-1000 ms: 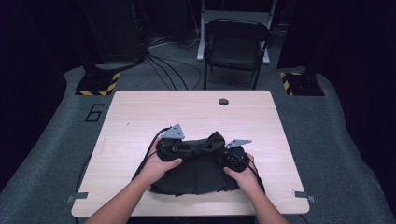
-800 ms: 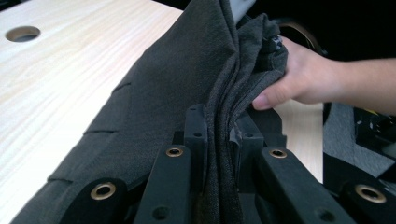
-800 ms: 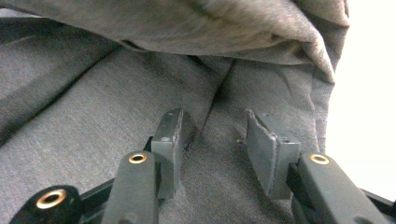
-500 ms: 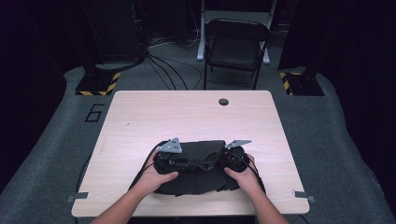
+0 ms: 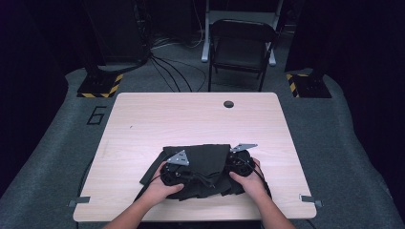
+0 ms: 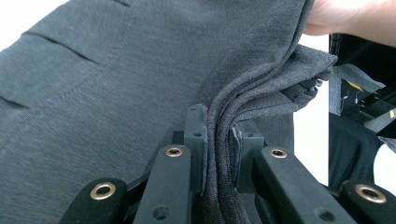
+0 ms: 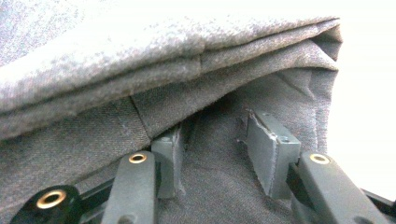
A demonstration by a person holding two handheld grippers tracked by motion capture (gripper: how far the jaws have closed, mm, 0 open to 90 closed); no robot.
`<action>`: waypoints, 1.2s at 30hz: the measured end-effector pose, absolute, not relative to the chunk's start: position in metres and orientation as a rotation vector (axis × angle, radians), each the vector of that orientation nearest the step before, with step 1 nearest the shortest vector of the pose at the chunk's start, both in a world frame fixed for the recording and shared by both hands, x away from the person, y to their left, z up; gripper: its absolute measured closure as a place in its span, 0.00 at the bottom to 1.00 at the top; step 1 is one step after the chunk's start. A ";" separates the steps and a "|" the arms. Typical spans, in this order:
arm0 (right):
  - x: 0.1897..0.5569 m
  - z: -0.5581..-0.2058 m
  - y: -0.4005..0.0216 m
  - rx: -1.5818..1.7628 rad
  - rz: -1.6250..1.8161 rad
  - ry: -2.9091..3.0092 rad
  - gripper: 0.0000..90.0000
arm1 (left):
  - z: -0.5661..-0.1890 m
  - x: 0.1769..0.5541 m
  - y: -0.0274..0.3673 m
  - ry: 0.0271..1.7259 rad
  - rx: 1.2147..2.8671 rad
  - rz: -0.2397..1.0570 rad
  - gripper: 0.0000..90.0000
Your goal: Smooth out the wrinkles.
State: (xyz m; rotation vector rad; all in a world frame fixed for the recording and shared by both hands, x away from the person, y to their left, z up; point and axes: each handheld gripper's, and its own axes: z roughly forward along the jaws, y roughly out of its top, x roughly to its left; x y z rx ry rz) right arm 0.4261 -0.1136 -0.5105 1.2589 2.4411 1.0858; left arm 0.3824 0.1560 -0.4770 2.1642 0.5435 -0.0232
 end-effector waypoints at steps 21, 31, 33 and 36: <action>0.423 -0.469 -0.155 1.321 1.138 2.307 0.62 | -0.501 0.374 0.151 0.579 2.189 -0.027 0.72; 0.399 -0.451 -0.103 1.016 1.218 2.454 0.58 | -0.487 0.365 0.172 0.619 2.162 0.017 0.53; 0.396 -0.454 -0.092 0.982 1.202 2.502 0.58 | -0.479 0.363 0.188 0.633 2.141 0.026 0.51; 0.394 -0.459 -0.082 0.945 1.181 2.562 0.58 | -0.474 0.363 0.197 0.645 2.134 0.044 0.50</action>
